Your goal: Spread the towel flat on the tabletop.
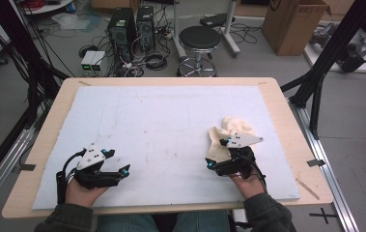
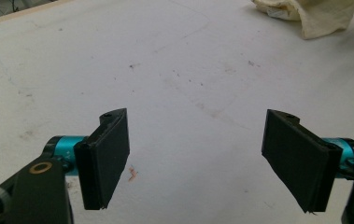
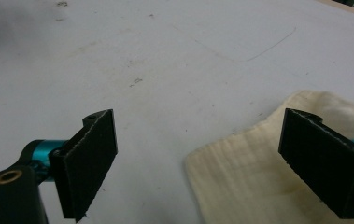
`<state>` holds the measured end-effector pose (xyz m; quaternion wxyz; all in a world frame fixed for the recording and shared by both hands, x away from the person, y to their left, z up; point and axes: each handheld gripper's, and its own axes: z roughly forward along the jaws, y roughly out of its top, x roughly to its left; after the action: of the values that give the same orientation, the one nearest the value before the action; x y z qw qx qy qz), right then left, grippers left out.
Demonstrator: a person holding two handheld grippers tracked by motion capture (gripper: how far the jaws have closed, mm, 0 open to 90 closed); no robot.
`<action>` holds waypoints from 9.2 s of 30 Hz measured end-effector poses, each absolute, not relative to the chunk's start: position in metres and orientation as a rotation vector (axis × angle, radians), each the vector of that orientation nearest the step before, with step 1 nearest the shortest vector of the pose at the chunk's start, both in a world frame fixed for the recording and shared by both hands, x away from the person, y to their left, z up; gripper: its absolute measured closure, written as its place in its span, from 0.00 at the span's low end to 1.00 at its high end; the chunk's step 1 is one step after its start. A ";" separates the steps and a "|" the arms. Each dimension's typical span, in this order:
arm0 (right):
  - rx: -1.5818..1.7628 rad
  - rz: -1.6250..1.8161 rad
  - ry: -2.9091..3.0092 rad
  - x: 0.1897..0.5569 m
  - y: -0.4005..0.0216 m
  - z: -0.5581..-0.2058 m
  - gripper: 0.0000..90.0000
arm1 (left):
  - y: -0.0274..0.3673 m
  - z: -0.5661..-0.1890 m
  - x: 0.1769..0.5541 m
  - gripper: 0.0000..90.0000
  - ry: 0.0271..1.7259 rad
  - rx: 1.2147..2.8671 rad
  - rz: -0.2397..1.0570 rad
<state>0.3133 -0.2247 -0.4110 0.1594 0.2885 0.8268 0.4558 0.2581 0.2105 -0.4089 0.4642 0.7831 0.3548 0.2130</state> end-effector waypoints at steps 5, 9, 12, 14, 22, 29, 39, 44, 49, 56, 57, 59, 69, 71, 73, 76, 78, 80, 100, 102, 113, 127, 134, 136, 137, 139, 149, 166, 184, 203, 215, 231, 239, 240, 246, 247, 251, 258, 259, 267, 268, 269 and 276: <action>0.829 1.301 2.366 0.315 -0.225 -0.412 0.12 | 0.211 -0.409 0.260 0.26 0.871 1.930 0.518; 0.831 1.298 2.375 0.316 -0.224 -0.413 0.12 | 0.211 -0.410 0.260 0.26 0.877 1.924 0.518; 0.825 1.298 2.375 0.316 -0.224 -0.413 0.12 | 0.211 -0.409 0.259 0.26 0.876 1.926 0.522; 0.826 1.299 2.377 0.316 -0.224 -0.413 0.12 | 0.211 -0.409 0.259 0.26 0.877 1.926 0.522; 0.833 1.303 2.368 0.314 -0.226 -0.412 0.12 | 0.209 -0.410 0.258 0.26 0.868 1.930 0.517; 0.816 1.303 2.365 0.311 -0.226 -0.409 0.12 | 0.209 -0.409 0.256 0.26 0.864 1.931 0.520; 0.829 1.324 2.345 0.309 -0.233 -0.401 0.12 | 0.209 -0.408 0.258 0.26 0.865 1.925 0.524; 0.824 1.324 2.325 0.308 -0.239 -0.396 0.12 | 0.207 -0.408 0.259 0.26 0.857 1.927 0.521; 0.835 1.351 2.297 0.311 -0.247 -0.390 0.12 | 0.208 -0.408 0.258 0.26 0.860 1.930 0.520; 0.852 1.367 2.273 0.313 -0.255 -0.379 0.12 | 0.210 -0.408 0.258 0.26 0.870 1.924 0.527; 0.859 1.366 2.271 0.313 -0.256 -0.379 0.12 | 0.210 -0.409 0.257 0.26 0.870 1.926 0.526; 0.866 1.366 2.274 0.314 -0.258 -0.378 0.12 | 0.210 -0.409 0.257 0.26 0.872 1.925 0.530; 0.903 1.296 2.282 0.327 -0.277 -0.368 0.13 | 0.213 -0.408 0.257 0.26 0.879 1.915 0.529; 0.913 1.284 2.281 0.330 -0.281 -0.367 0.13 | 0.213 -0.408 0.257 0.26 0.878 1.916 0.529; 0.925 1.276 2.280 0.333 -0.286 -0.367 0.13 | 0.213 -0.408 0.257 0.26 0.878 1.916 0.527; 0.946 1.252 2.280 0.338 -0.291 -0.369 0.13 | 0.212 -0.408 0.257 0.26 0.871 1.922 0.532; 0.964 1.242 2.279 0.341 -0.294 -0.372 0.13 | 0.212 -0.408 0.256 0.26 0.871 1.919 0.535; 0.974 1.224 2.278 0.343 -0.296 -0.377 0.13 | 0.212 -0.408 0.256 0.26 0.875 1.919 0.533; 1.080 1.135 2.352 0.359 -0.295 -0.412 0.28 | 0.211 -0.409 0.257 0.26 0.873 1.928 0.534; 1.083 1.142 2.358 0.361 -0.294 -0.415 0.32 | 0.211 -0.409 0.257 0.26 0.874 1.925 0.531; 1.124 1.096 2.403 0.371 -0.292 -0.424 0.48 | 0.211 -0.409 0.256 0.26 0.875 1.936 0.539; 1.127 1.033 2.432 0.375 -0.287 -0.434 0.61 | 0.209 -0.410 0.256 0.26 0.878 1.934 0.542; 1.141 1.032 2.430 0.373 -0.287 -0.434 0.73 | 0.208 -0.410 0.256 0.26 0.869 1.938 0.541; 1.146 1.037 2.432 0.374 -0.288 -0.433 0.77 | 0.208 -0.409 0.256 0.26 0.870 1.936 0.541; 1.156 1.046 2.430 0.374 -0.288 -0.433 0.78 | 0.208 -0.409 0.257 0.26 0.870 1.936 0.541; 1.161 1.047 2.431 0.374 -0.289 -0.433 0.78 | 0.208 -0.410 0.257 0.26 0.873 1.927 0.539; 1.198 1.096 2.425 0.375 -0.292 -0.433 0.80 | 0.211 -0.409 0.256 0.26 0.878 1.927 0.548; 1.183 1.183 2.416 0.371 -0.288 -0.416 0.82 | 0.213 -0.409 0.256 0.26 0.885 1.921 0.548; 1.023 1.234 2.472 0.365 -0.240 -0.383 0.81 | 0.216 -0.408 0.256 0.26 0.894 1.911 0.554; 0.895 1.275 2.559 0.367 -0.165 -0.380 0.81 | 0.217 -0.408 0.256 0.26 0.887 1.913 0.556; 0.867 1.353 2.562 0.369 -0.132 -0.381 0.81 | 0.217 -0.408 0.256 0.26 0.891 1.908 0.556; 0.904 1.318 2.604 0.370 -0.098 -0.396 0.81 | 0.218 -0.407 0.256 0.26 0.887 1.914 0.555; 0.982 1.183 2.660 0.375 -0.087 -0.424 0.79 | 0.218 -0.408 0.256 0.26 0.885 1.911 0.552; 0.977 1.180 2.668 0.376 -0.086 -0.427 0.78 | 0.218 -0.408 0.256 0.26 0.886 1.912 0.552; 0.989 1.174 2.650 0.375 -0.084 -0.430 0.73 | 0.217 -0.408 0.256 0.26 0.878 1.918 0.551; 0.987 1.173 2.648 0.375 -0.084 -0.430 0.69 | 0.217 -0.408 0.256 0.26 0.877 1.920 0.550; 0.967 1.182 2.647 0.374 -0.086 -0.427 0.58 | 0.216 -0.408 0.256 0.26 0.874 1.925 0.547; 0.928 1.239 2.650 0.371 -0.098 -0.416 0.44 | 0.213 -0.409 0.257 0.26 0.872 1.929 0.537; 0.918 1.255 2.645 0.370 -0.100 -0.415 0.42 | 0.212 -0.409 0.257 0.26 0.871 1.927 0.539; 0.870 1.313 2.610 0.361 -0.122 -0.399 0.36 | 0.205 -0.410 0.259 0.26 0.858 1.935 0.525; 0.858 1.315 2.604 0.360 -0.125 -0.397 0.36 | 0.204 -0.410 0.259 0.26 0.853 1.936 0.525; 0.849 1.320 2.596 0.357 -0.130 -0.395 0.36 | 0.203 -0.410 0.259 0.26 0.851 1.937 0.520; 0.794 1.291 2.584 0.343 -0.149 -0.394 0.43 | 0.192 -0.409 0.265 0.32 0.830 1.927 0.493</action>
<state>0.3435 -0.1487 -0.3941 0.0729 0.2645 0.8602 0.4299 0.2645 0.1916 -0.4089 0.4733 0.7876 0.3393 0.2015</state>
